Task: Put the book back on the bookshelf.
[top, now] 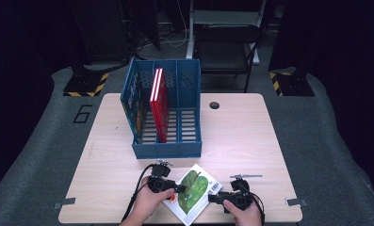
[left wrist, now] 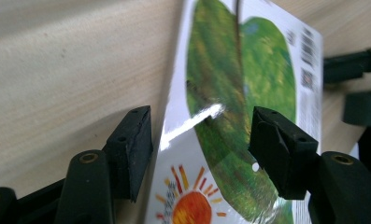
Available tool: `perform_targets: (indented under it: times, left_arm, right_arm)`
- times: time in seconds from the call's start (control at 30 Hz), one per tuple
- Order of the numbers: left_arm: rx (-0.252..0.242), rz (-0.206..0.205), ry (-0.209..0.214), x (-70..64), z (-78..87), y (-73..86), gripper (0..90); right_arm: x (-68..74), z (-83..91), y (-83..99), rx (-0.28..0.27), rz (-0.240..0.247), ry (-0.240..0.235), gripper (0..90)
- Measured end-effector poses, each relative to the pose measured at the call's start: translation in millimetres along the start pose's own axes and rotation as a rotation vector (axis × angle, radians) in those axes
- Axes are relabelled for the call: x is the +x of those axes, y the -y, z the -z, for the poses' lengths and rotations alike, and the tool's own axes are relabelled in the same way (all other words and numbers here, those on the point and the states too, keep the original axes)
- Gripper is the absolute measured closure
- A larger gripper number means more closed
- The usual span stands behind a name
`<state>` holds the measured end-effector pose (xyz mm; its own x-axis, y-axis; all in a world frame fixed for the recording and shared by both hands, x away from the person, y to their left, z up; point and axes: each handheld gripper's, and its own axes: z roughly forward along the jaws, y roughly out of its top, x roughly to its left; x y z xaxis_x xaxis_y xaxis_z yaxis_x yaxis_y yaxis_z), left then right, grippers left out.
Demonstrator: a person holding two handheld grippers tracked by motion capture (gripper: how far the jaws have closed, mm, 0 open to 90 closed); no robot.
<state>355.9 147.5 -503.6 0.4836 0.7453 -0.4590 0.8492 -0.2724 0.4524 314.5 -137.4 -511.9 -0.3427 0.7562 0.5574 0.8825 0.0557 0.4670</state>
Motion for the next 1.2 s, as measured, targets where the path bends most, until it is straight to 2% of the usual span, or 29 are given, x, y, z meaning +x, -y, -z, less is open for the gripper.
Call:
perform_targets:
  times: [0.03, 0.13, 0.2, 0.23, 0.33, 0.37, 0.4, 0.43, 0.53, 0.57, 0.67, 0.7, 0.83, 0.9, 0.93, 0.97, 1.0, 1.03, 1.1, 1.13, 1.17, 1.2]
  left_arm:
    - [0.011, -0.011, 0.004, 0.3, 1.3, 0.9, 39.2]
    - [-0.008, 0.008, 0.004, -0.2, 1.4, 1.7, 39.2]
    - [-0.010, 0.014, 0.001, 1.0, 1.7, 0.6, 38.6]
    - [0.005, -0.005, -0.001, 4.4, 3.0, -1.1, 38.6]
    - [-0.048, 0.047, -0.018, 13.4, 3.6, -8.0, 37.0]
    - [-0.053, 0.063, -0.012, 15.3, 4.1, -9.5, 37.0]
    - [-0.053, 0.063, -0.012, 15.3, 4.1, -9.5, 37.0]
    - [-0.070, 0.086, -0.006, 16.7, 3.7, -11.1, 37.0]
    - [-0.069, 0.084, -0.012, 18.9, 2.1, -12.1, 37.1]
    - [-0.084, 0.105, 0.001, 19.7, 0.1, -13.9, 37.1]
    - [-0.089, 0.119, 0.003, 20.8, -2.3, -17.8, 36.9]
    - [-0.089, 0.119, 0.003, 20.8, -2.3, -17.8, 37.0]
    - [-0.070, 0.116, -0.003, 21.3, -3.1, -22.5, 37.0]
    - [-0.078, 0.147, 0.005, 22.1, -3.6, -23.8, 37.1]
    - [-0.084, 0.155, 0.009, 23.5, -3.8, -24.6, 37.0]
    - [-0.085, 0.165, 0.011, 25.0, -3.9, -25.9, 37.0]
    - [-0.081, 0.183, 0.015, 24.6, -3.9, -26.5, 37.0]
    - [-0.078, 0.182, 0.012, 25.2, -3.8, -27.2, 37.0]
    - [-0.075, 0.189, 0.014, 25.7, -3.3, -27.9, 37.2]
    - [-0.075, 0.196, 0.011, 26.4, -2.6, -28.1, 38.6]
    - [-0.076, 0.218, 0.014, 26.0, -2.3, -28.3, 40.6]
    - [-0.074, 0.213, 0.018, 26.8, -1.6, -28.6, 40.9]
  right_arm:
    - [1.5, -3.6, -4.5, 0.004, 0.000, -0.002, 36.7]
    - [3.0, -15.7, -18.6, -0.010, 0.020, -0.005, 37.0]
    - [5.2, -22.4, -26.7, -0.008, -0.007, -0.012, 37.0]
    - [5.2, -22.4, -26.7, -0.008, -0.007, -0.012, 37.0]
    - [5.7, -33.2, -40.2, -0.016, 0.035, -0.003, 37.9]
    - [6.5, -35.4, -42.4, -0.026, 0.024, 0.000, 37.8]
    - [5.5, -36.6, -44.6, -0.025, 0.028, -0.002, 37.9]
    - [5.2, -37.4, -46.0, -0.028, 0.024, -0.002, 38.5]
    - [3.2, -38.4, -50.0, -0.050, 0.043, 0.029, 38.9]
    - [1.8, -39.1, -51.9, -0.063, 0.054, 0.040, 38.6]
    - [0.0, -40.6, -57.1, -0.064, 0.021, 0.036, 39.7]
    - [-1.3, -41.9, -59.0, -0.067, 0.035, 0.034, 39.9]
    - [0.4, -45.2, -64.5, -0.055, 0.021, 0.035, 37.8]
    - [3.4, -46.4, -68.2, -0.030, 0.009, 0.046, 37.6]
    - [2.4, -46.8, -69.0, -0.031, 0.024, 0.051, 37.3]
    - [4.8, -46.7, -69.3, -0.022, -0.006, 0.052, 36.5]
    - [5.6, -47.0, -69.7, -0.021, -0.010, 0.053, 36.0]
    - [4.0, -47.8, -70.5, -0.028, 0.014, 0.054, 35.5]
    - [4.2, -48.3, -71.5, -0.027, 0.000, 0.053, 35.6]
    - [5.4, -47.5, -72.0, -0.014, -0.026, 0.048, 35.9]
    - [3.4, -47.5, -72.6, -0.021, -0.010, 0.048, 36.8]
    - [2.9, -47.1, -72.7, -0.022, -0.011, 0.046, 37.9]
